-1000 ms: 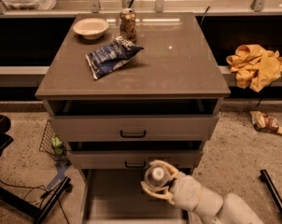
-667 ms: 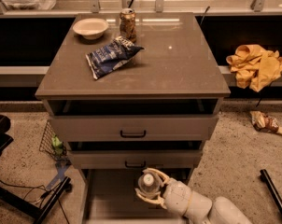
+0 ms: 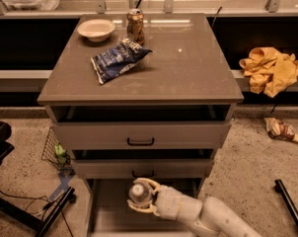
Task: Place blue plastic bottle into bottom drawer
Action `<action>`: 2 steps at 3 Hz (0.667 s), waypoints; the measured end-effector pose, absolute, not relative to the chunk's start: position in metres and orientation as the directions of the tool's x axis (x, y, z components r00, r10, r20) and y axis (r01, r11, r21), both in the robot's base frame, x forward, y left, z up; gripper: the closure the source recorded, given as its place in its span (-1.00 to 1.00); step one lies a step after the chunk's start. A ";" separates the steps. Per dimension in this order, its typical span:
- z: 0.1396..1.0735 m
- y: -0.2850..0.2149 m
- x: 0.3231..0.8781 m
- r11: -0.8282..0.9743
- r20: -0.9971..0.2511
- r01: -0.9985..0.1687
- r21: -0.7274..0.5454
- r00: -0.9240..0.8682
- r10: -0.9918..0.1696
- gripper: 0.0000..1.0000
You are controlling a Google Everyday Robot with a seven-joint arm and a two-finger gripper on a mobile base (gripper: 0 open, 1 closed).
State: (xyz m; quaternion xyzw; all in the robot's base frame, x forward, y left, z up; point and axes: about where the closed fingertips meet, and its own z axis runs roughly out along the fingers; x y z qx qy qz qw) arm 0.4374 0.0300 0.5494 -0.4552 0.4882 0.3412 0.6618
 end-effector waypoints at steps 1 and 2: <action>0.498 0.084 0.448 0.227 -0.954 -0.929 -0.293 0.300 -0.002 1.00; 0.444 0.127 0.451 0.104 -0.961 -0.956 -0.274 0.275 -0.007 1.00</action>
Offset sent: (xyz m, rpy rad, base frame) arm 0.0164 0.1666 -0.1840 -0.1443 0.0569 0.4454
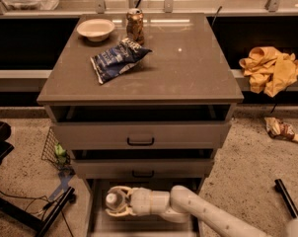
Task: Place blue plastic bottle into bottom drawer
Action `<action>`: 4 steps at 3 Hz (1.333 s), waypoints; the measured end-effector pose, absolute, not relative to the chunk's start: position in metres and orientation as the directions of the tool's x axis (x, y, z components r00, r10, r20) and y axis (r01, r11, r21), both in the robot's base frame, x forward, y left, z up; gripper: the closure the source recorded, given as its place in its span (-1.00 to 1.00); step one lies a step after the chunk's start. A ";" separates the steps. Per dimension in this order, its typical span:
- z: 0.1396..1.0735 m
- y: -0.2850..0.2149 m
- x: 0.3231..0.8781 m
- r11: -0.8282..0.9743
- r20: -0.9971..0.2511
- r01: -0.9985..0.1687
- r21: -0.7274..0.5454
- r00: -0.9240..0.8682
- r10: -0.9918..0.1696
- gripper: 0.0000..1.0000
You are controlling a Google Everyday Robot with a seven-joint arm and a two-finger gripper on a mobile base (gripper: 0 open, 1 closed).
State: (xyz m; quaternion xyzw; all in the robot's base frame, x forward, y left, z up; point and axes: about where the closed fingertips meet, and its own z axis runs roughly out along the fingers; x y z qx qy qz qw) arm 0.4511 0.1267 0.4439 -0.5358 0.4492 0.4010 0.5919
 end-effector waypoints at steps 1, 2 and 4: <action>0.383 0.160 0.451 0.012 -0.978 -0.978 -0.208 0.208 -0.027 1.00; 0.314 0.177 0.458 -0.016 -0.993 -0.995 -0.094 0.095 -0.064 1.00; 0.297 0.178 0.466 -0.006 -0.998 -0.999 -0.050 0.050 -0.037 1.00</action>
Offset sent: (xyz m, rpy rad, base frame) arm 0.0048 0.0609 -0.1986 -0.1119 0.3224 0.1328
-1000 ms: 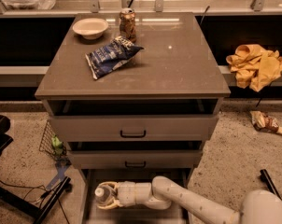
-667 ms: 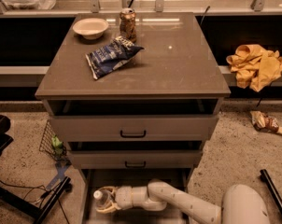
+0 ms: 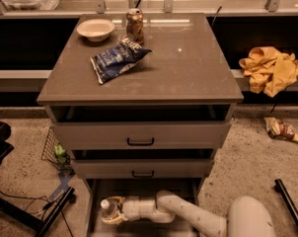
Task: Place blue plastic bottle into bottom drawer
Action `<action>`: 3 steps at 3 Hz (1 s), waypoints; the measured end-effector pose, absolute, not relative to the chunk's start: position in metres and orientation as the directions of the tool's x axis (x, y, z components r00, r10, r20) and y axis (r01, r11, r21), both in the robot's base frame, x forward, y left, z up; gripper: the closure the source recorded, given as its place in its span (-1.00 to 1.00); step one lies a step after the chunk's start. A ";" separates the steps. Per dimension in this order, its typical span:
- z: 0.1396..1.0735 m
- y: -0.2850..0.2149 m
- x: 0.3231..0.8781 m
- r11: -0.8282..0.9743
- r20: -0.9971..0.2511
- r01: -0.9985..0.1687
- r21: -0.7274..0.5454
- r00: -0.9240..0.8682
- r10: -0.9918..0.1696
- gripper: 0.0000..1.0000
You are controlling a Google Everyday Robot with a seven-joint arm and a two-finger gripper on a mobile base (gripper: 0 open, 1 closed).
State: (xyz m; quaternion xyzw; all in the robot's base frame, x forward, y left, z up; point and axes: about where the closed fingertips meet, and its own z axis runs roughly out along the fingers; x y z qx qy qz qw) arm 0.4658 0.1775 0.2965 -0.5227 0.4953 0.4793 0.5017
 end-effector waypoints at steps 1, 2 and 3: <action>0.248 0.179 0.485 -0.012 -0.997 -0.997 0.075 -0.075 0.020 1.00; 0.247 0.165 0.511 0.033 -0.999 -0.999 0.042 -0.042 0.001 1.00; 0.248 0.172 0.498 0.010 -0.999 -1.000 0.027 -0.027 0.024 1.00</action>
Offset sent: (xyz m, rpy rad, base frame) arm 0.0085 0.0039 -0.0378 0.0474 0.1081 0.0139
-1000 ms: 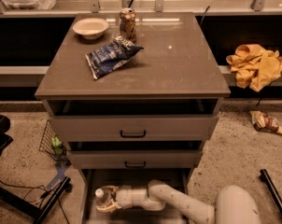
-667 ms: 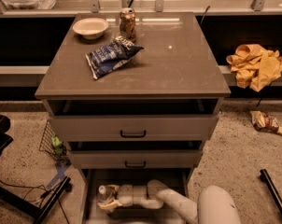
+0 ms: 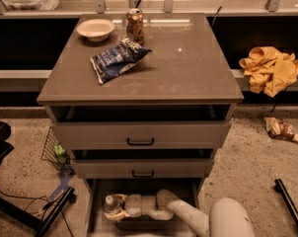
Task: Place blue plastic bottle into bottom drawer
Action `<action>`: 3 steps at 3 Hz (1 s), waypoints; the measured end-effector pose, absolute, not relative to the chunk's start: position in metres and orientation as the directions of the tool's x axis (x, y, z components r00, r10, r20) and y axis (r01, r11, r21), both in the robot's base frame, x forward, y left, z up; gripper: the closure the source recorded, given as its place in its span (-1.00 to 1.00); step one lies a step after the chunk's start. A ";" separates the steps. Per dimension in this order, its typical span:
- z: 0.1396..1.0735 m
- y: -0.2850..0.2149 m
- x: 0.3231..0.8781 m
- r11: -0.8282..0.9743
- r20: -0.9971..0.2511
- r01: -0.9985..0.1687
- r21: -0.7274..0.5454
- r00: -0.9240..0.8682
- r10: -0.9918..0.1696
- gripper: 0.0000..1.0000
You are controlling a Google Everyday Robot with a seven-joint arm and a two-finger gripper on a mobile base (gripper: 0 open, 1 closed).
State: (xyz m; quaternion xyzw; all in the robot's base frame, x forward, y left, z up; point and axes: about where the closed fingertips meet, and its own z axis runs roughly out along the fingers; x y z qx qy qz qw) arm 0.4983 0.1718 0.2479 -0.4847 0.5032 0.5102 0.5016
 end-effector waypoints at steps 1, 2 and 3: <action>0.239 0.172 0.493 0.003 -0.998 -1.000 0.001 0.000 0.068 1.00; 0.228 0.170 0.489 -0.010 -0.995 -1.000 -0.021 0.020 0.093 1.00; 0.219 0.170 0.487 -0.018 -0.998 -1.000 -0.022 0.021 0.065 1.00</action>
Offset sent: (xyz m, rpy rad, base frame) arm -0.0118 -0.0086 -0.0348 0.0943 -0.0764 0.0285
